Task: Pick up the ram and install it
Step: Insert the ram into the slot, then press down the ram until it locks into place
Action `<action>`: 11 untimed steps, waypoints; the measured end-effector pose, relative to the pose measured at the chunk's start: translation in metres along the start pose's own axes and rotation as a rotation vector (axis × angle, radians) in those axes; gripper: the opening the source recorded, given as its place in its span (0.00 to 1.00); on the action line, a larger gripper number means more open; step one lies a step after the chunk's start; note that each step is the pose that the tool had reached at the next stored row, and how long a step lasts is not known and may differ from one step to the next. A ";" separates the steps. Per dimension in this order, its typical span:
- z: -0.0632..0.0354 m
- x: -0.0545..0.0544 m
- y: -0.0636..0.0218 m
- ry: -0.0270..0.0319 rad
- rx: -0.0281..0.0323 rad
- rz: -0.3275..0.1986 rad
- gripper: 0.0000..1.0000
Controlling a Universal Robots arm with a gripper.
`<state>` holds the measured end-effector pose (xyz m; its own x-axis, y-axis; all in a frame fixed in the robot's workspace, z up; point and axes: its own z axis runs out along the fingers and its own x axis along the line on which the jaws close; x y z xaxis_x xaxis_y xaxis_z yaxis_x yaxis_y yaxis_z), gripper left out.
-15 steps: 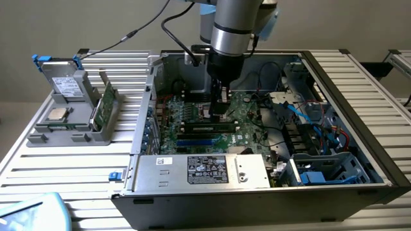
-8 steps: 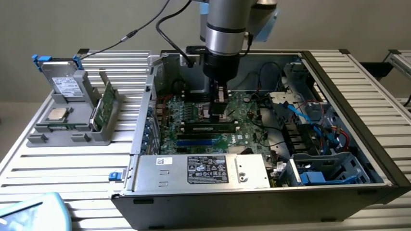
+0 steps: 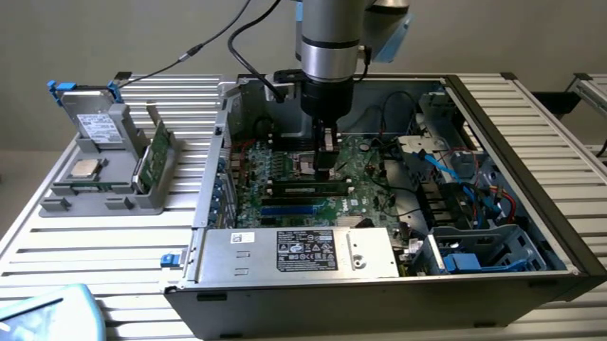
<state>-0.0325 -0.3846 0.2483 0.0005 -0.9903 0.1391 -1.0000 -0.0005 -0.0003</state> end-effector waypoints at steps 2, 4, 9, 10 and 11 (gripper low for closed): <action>0.0000 0.000 0.0000 0.0000 0.0000 0.000 0.34; 0.0000 0.000 0.0000 0.0000 0.0000 0.000 0.34; 0.0000 0.000 0.0000 0.0000 0.0000 0.000 0.34; 0.0000 0.000 0.0000 0.0000 0.0000 0.000 0.32; 0.0000 0.000 0.0000 0.0000 0.0000 0.000 0.32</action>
<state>-0.0325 -0.3846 0.2483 0.0005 -0.9903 0.1390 -1.0000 -0.0006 -0.0003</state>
